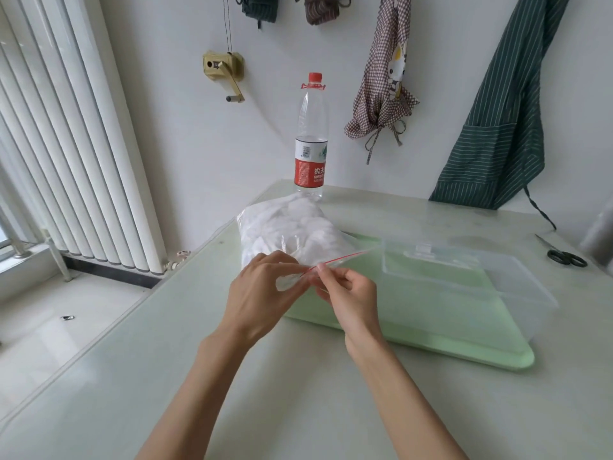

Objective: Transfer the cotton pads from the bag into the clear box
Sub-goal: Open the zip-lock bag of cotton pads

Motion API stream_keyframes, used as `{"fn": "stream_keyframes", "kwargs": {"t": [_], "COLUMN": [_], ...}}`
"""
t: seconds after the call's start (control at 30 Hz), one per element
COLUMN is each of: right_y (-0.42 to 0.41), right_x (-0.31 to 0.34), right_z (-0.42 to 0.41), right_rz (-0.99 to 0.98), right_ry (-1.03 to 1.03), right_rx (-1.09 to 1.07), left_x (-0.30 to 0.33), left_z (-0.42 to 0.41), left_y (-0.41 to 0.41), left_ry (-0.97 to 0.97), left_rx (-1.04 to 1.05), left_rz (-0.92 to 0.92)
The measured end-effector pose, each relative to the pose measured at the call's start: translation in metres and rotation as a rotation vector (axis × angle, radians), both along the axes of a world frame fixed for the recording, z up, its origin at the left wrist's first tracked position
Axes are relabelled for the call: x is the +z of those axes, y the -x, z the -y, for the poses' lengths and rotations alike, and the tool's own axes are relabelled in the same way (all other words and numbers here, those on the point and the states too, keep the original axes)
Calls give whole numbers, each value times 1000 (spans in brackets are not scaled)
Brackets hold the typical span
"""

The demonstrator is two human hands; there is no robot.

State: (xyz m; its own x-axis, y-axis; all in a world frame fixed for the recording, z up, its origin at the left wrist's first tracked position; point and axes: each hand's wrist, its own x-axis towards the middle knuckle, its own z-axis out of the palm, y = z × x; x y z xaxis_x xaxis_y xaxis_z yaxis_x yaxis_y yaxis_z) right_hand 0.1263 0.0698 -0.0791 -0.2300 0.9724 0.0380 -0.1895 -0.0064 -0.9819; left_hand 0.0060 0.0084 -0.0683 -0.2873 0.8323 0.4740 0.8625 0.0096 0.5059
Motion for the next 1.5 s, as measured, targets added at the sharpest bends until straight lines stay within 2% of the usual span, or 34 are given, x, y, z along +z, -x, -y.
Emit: {"fn": "stream_keyframes", "kwargs": {"t": [0.2, 0.33, 0.4, 0.53, 0.63, 0.7, 0.77, 0.87, 0.93, 1.0, 1.07, 1.13, 1.23, 1.4, 1.5], "right_y": [1, -3, -4, -5, -9, -12, -13, -16, -19, -21, -23, -25, -26, -28, -34], "right_x": [3, 10, 10, 4, 13, 19, 20, 16, 11, 9, 10, 12, 15, 23, 26], "right_z": [3, 6, 7, 17, 28, 33, 32, 24, 20, 20, 21, 19, 18, 19, 12], "right_rz": [174, 227, 270, 529, 659, 723, 724, 722, 765, 827, 870, 880, 876, 821, 845], "right_ry": [-114, -133, -128, -124, -260, -446, -597, -686, -771, -850, -874, -862, -862, -869, -878], "right_rx": [2, -26, -37, -1, -70, -180, -299, -394, -421, -440, -441, -456, -455, -459, -493], "left_x": [7, 7, 7, 12, 15, 17, 16, 16, 25, 42, 59, 68, 59, 24, 19], "left_z": [4, 6, 5, 4, 5, 6, 7, 3, -3, -7, -8, -9, -11, -4, 6], "left_y": [4, -10, -13, 2, 3, -1, -8, -14, -8, 4, 18, 28, 28, 12, 14], "left_ry": [67, 14, -32, -248, -286, -275, -184, -66, -147, -315, -477, -552, -489, -230, -251], "left_rx": [35, 149, 179, 363, 426, 389, 248, 86, 97, 182, 315, 400, 295, 107, -104], "left_rz": [240, 147, 177, 366, 320, 303, 259, 210, 251, 316, 383, 419, 379, 262, 291]}}
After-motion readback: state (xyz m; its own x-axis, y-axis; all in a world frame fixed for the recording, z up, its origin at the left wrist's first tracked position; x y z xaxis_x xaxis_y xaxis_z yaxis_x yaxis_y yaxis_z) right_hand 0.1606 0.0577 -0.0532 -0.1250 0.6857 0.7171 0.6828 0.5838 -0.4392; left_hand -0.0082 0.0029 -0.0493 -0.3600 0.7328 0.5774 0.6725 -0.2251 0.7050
